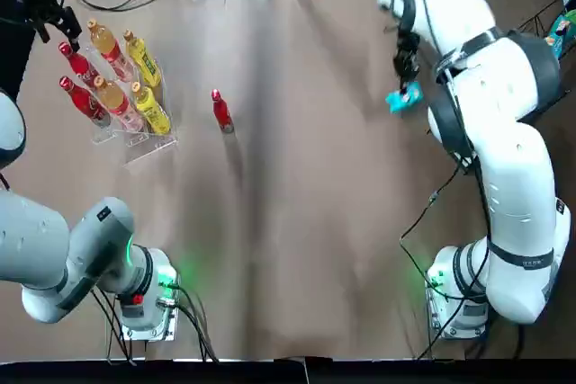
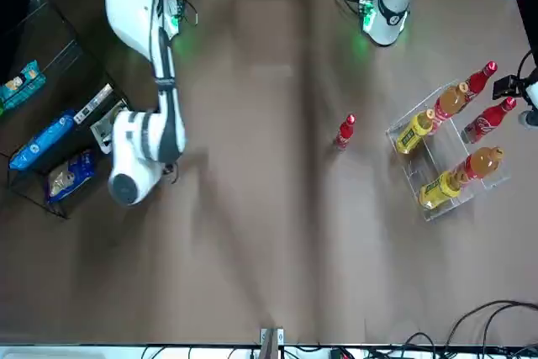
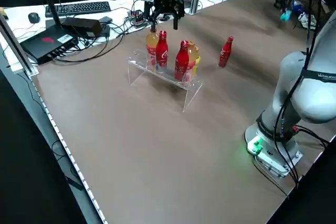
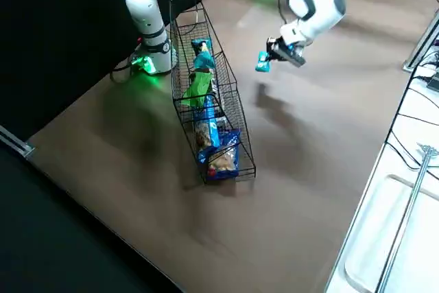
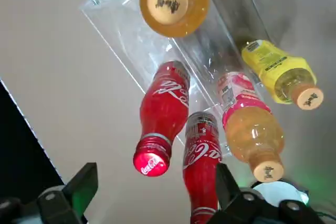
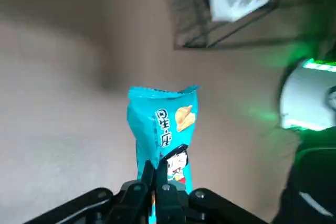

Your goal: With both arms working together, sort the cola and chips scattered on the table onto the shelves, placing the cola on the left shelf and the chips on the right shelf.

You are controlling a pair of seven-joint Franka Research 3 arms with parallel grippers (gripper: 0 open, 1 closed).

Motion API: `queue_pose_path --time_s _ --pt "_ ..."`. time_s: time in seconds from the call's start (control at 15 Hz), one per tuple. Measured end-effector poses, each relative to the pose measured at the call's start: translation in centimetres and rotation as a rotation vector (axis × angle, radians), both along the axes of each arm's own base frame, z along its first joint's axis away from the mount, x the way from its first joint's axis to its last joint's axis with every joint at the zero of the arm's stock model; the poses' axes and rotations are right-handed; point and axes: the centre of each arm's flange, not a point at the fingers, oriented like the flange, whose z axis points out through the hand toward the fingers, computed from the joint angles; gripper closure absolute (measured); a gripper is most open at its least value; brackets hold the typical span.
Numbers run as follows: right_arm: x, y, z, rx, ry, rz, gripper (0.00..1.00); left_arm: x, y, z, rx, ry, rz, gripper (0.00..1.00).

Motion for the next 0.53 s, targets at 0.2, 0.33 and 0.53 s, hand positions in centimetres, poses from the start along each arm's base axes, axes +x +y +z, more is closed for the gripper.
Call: queue_pose_path --time_s 0.2,0.33,0.53 --pt "1.6 -3.6 8.9 0.027 -0.018 0.033 0.96 1.5 -2.9 2.5 0.009 -0.056 -0.050 0.00" --pt "1.3 -6.8 13.8 0.047 -0.011 0.037 0.96 2.6 -7.0 4.1 -0.007 -0.103 -0.078 0.00" --pt "-0.3 -12.0 21.6 0.084 -0.041 0.057 0.96 3.2 -13.7 4.5 -0.078 -0.133 -0.064 0.00"
